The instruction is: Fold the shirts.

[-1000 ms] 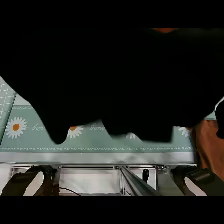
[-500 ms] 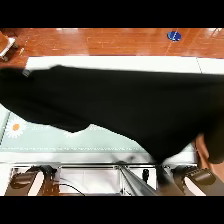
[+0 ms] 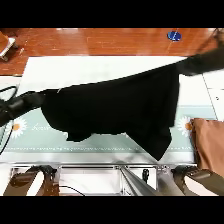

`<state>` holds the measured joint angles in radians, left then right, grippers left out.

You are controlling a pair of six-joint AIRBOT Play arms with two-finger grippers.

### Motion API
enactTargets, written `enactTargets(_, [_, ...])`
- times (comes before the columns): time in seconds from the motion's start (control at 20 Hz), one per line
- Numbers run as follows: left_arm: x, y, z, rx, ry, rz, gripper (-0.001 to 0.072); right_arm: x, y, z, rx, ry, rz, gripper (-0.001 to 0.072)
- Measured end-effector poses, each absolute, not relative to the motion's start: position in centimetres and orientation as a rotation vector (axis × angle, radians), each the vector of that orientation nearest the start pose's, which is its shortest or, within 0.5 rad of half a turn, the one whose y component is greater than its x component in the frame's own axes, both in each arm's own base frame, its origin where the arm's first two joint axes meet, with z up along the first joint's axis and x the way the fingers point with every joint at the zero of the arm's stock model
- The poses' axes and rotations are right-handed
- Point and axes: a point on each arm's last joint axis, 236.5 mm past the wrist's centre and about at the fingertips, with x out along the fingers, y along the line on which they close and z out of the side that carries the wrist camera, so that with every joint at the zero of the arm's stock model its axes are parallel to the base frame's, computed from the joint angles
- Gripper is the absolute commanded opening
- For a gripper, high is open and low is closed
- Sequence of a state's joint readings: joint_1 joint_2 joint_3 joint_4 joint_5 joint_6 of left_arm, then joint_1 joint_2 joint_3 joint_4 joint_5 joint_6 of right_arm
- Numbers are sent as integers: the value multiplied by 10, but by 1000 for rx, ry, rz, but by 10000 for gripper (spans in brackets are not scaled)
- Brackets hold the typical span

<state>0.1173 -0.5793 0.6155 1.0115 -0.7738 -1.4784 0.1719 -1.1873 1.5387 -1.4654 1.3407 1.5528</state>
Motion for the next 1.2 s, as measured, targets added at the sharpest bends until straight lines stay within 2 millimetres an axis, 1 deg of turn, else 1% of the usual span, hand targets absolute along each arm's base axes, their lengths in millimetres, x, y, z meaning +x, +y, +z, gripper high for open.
enactTargets(0.05, [327, -46, 86, -495, 686, -123, 53, 415, 100, 163, 17, 1001, 277, 24])
enactTargets(0.1, [336, -42, 74, -513, 695, -97, 134, 434, 106, 154, 62, 1005, 299, 24])
enactTargets(0.15, [343, -39, 61, -534, 712, -79, 243, 452, 111, 146, 106, 1008, 320, 27])
enactTargets(0.2, [349, -37, 47, -558, 734, -60, 390, 470, 115, 138, 154, 1006, 338, 132])
enactTargets(0.25, [353, -37, 35, -582, 760, -48, 507, 485, 118, 133, 202, 999, 350, 407])
enactTargets(0.3, [357, -38, 24, -606, 779, -37, 507, 499, 119, 126, 250, 993, 357, 417])
enactTargets(0.35, [360, -38, 14, -616, 806, -30, 507, 508, 118, 120, 293, 993, 364, 418])
enactTargets(0.4, [363, -37, 10, -619, 817, -27, 507, 513, 116, 117, 330, 1001, 369, 417])
enactTargets(0.45, [366, -34, 9, -619, 824, -23, 507, 513, 111, 112, 357, 1020, 369, 417])
enactTargets(0.5, [369, -28, 11, -621, 829, -16, 506, 509, 102, 108, 364, 1054, 361, 416])
enactTargets(0.55, [372, -18, 17, -626, 822, -2, 506, 499, 90, 103, 357, 1100, 351, 415])
enactTargets(0.6, [372, -8, 21, -635, 832, 10, 506, 485, 73, 98, 328, 1161, 323, 414])
enactTargets(0.65, [369, 1, 22, -652, 852, 23, 506, 468, 52, 92, 307, 1218, 278, 414])
enactTargets(0.7, [365, 10, 21, -665, 872, 36, 505, 452, 26, 88, 298, 1258, 203, 414])
enactTargets(0.75, [356, 14, 15, -682, 916, 42, 504, 433, 7, 83, 313, 1291, 139, 414])
enactTargets(0.8, [346, 14, 5, -697, 967, 40, 504, 415, -6, 76, 330, 1312, 94, 414])
enactTargets(0.85, [333, 11, -9, -715, 1029, 33, 504, 396, -13, 69, 363, 1320, 60, 414])
enactTargets(0.9, [321, 6, -23, -733, 1093, 22, 504, 376, -17, 57, 389, 1329, 34, 414])
enactTargets(0.95, [307, -2, -36, -752, 1159, 0, 504, 354, -17, 45, 424, 1334, 18, 414])
enactTargets(1.05, [285, -15, -57, -776, 1257, -41, 503, 314, -7, 22, 495, 1339, 21, 414])
enactTargets(1.1, [279, -19, -63, -790, 1283, -54, 503, 295, 1, 12, 533, 1339, 32, 414])
enactTargets(1.2, [276, -29, -72, -835, 1309, -85, 503, 268, 13, -3, 588, 1334, 44, 414])
